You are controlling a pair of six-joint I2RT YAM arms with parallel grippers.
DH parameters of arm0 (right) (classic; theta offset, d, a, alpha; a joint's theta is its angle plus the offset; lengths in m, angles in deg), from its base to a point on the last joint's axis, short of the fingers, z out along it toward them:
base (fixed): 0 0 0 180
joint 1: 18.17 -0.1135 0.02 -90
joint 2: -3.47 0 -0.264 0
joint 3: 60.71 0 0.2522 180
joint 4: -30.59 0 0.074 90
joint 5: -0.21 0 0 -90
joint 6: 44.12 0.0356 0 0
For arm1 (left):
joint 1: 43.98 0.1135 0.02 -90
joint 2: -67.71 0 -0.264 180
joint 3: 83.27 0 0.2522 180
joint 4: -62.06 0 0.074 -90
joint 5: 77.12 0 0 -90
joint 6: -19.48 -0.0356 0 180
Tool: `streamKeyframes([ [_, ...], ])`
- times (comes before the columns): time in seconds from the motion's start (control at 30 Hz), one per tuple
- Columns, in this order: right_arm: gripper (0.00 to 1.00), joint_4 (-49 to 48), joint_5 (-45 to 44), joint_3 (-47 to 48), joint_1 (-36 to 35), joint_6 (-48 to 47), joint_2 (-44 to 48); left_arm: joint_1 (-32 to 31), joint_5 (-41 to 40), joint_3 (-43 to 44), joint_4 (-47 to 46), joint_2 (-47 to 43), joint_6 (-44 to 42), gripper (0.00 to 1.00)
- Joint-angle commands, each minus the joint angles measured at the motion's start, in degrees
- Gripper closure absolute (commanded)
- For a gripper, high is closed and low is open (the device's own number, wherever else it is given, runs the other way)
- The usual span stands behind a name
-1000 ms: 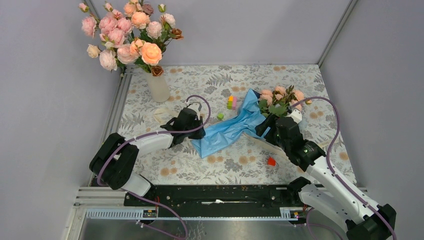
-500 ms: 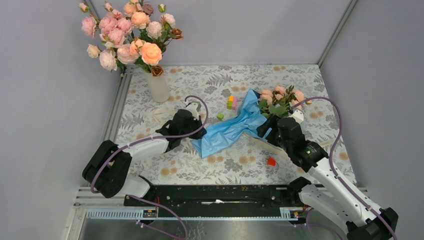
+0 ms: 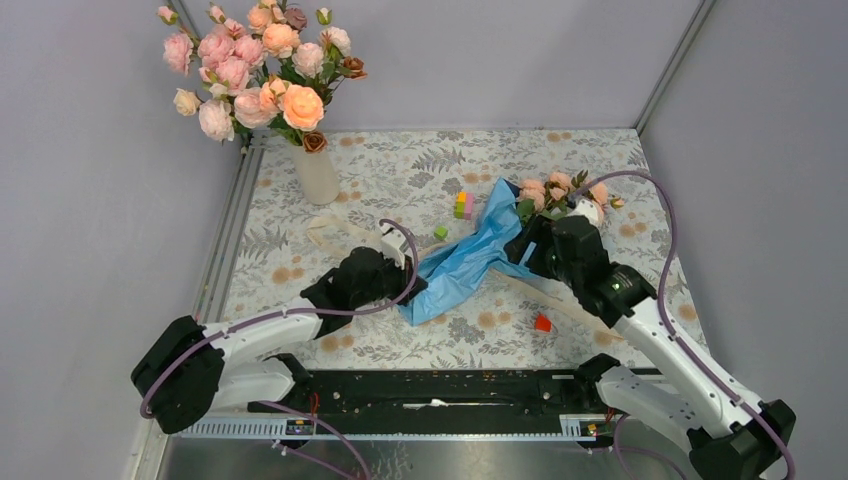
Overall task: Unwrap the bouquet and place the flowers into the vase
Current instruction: Unfold the wrapping paper at the center of the board.
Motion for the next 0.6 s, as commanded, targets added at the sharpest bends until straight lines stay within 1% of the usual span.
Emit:
streamKeyframes([
  [0.0, 0.22, -1.1, 5.6, 6.9, -0.3, -4.6, -4.6, -3.0, -3.6, -1.1, -1.0, -3.2, -3.4, 1.0],
  [0.13, 0.2, -2.5, 9.8, 10.2, -0.5, -5.1, -11.1, -5.8, -4.2, -0.8, -0.8, -5.3, -4.8, 1.0],
  [0.23, 0.19, -2.8, 9.9, 12.1, -1.2, -5.3, -15.0, -8.2, -4.3, -0.2, -0.4, -6.4, -6.1, 1.0],
  [0.37, 0.19, -3.1, 10.3, 14.3, -2.1, -6.1, -18.0, -11.0, -4.3, 0.4, 0.4, -6.5, -8.0, 1.0],
  [0.57, 0.2, -1.8, 9.7, 18.1, -3.3, -8.3, -19.8, -15.8, -7.8, 2.2, 3.8, -4.1, -11.5, 1.0],
])
